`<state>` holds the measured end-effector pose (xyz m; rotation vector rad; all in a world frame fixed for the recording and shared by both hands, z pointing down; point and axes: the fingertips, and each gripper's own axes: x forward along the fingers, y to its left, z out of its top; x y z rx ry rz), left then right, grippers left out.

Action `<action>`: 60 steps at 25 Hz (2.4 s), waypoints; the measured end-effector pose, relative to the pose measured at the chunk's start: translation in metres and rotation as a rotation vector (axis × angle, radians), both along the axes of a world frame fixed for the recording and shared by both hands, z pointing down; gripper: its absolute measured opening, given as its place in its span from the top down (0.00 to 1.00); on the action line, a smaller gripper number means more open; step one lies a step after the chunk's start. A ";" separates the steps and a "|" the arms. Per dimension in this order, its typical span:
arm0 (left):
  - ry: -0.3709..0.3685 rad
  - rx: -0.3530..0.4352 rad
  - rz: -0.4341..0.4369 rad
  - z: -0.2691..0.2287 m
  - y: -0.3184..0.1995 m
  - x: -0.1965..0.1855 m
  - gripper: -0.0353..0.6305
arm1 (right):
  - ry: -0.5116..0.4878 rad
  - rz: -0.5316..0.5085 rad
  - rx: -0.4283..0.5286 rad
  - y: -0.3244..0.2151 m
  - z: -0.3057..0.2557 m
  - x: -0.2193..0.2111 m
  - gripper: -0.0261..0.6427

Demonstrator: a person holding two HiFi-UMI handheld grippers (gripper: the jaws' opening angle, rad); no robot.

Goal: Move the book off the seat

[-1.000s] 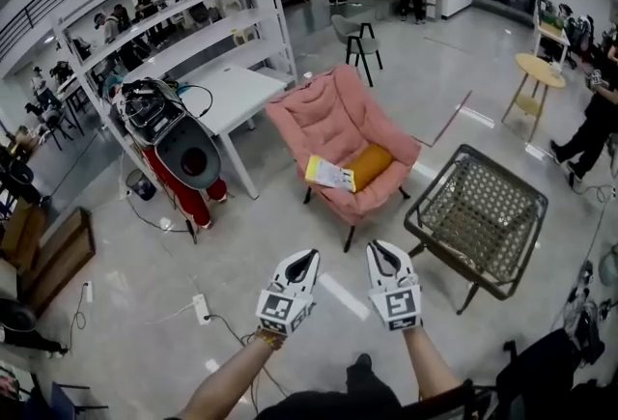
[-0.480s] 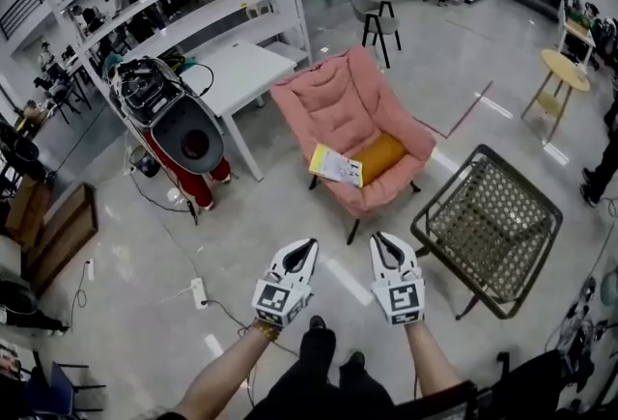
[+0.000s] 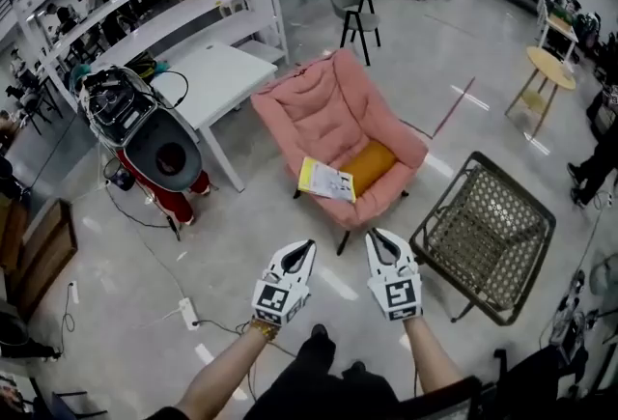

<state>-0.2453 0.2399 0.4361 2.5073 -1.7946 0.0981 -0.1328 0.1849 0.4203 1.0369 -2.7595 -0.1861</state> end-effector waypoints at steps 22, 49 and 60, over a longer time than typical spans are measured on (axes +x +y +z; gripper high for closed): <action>-0.108 -0.213 0.021 0.090 -0.196 -0.067 0.93 | 0.110 -0.002 -0.137 -0.194 0.110 -0.059 0.94; -0.609 -0.449 0.373 0.324 -0.328 -0.140 0.86 | 0.584 -0.171 -0.150 -0.318 0.392 -0.114 0.77; -0.823 -0.527 0.499 0.402 -0.340 -0.164 0.66 | 0.765 -0.227 -0.153 -0.323 0.473 -0.123 0.72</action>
